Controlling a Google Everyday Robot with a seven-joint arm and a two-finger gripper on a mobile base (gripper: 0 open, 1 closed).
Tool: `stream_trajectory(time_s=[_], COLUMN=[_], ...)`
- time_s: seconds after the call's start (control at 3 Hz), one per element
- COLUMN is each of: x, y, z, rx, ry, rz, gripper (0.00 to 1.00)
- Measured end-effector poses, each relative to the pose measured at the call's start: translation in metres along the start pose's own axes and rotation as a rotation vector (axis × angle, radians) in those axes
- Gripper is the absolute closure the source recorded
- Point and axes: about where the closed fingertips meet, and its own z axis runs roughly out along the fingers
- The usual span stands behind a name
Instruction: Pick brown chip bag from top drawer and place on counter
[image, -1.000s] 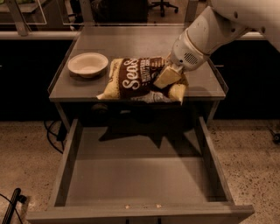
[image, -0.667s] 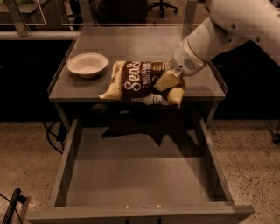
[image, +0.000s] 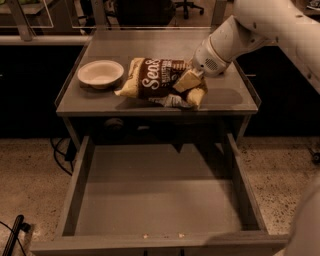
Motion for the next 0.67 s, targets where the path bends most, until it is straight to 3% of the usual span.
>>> stream_trajectory(time_s=[0.33, 0.67], x=[0.001, 0.019], y=[-0.031, -0.052], z=[0.001, 0.004], rx=[0.036, 0.065], ry=[0.013, 0.023], rz=[0.007, 0.049], gripper=[1.0, 1.0])
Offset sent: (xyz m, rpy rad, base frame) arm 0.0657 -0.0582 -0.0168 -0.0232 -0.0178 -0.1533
